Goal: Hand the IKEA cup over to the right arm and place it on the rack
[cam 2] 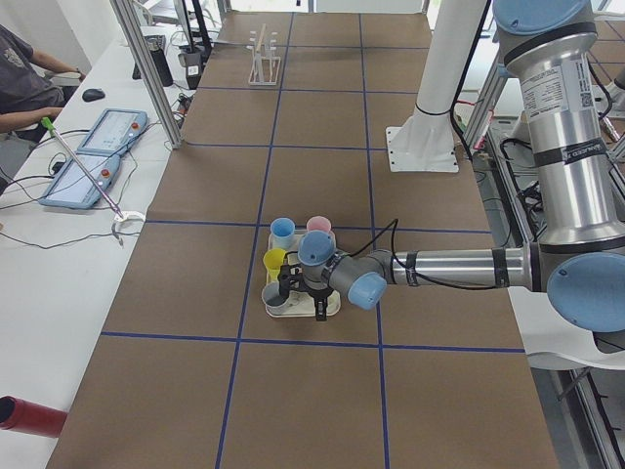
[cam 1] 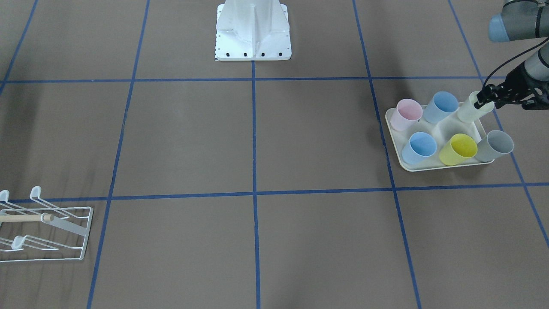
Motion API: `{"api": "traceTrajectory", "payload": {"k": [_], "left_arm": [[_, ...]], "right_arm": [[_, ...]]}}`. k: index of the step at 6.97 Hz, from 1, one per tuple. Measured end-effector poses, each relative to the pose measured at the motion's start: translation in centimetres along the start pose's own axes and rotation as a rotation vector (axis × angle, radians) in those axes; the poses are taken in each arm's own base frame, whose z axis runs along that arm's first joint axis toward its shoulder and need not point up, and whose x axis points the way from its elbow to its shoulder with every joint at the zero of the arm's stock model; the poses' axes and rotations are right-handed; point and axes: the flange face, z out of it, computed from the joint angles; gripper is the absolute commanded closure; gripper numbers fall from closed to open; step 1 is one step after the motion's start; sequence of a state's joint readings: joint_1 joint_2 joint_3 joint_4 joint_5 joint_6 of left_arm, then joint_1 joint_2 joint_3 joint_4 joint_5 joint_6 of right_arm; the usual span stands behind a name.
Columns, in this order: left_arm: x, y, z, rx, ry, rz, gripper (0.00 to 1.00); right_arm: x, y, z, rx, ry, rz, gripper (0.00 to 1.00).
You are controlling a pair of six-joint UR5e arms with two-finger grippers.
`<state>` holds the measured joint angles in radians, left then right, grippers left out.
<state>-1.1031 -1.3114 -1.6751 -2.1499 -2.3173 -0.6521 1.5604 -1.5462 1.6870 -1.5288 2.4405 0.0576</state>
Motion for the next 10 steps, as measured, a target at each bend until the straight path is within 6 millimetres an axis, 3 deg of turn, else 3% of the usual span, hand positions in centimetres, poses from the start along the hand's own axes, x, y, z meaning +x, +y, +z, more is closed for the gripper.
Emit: {"api": "traceTrajectory", "payload": {"k": [1, 4, 5, 10], "left_arm": [[-0.1, 0.1, 0.1, -0.002, -0.001, -0.001, 1.00], [0.1, 0.3, -0.2, -0.008, 0.011, -0.004, 1.00], [0.1, 0.3, -1.3, 0.007, 0.023, -0.009, 1.00], [-3.1, -0.7, -10.2, 0.180, 0.101, -0.105, 1.00]], "right_arm": [[-0.5, -0.1, -0.4, 0.008, -0.004, 0.000, 0.00], [-1.2, -0.2, -1.0, 0.020, -0.008, 0.005, 0.00], [-1.3, -0.2, -1.0, 0.020, -0.007, 0.005, 0.00], [-1.9, -0.2, -1.5, 0.033, -0.011, -0.013, 0.00]]}}
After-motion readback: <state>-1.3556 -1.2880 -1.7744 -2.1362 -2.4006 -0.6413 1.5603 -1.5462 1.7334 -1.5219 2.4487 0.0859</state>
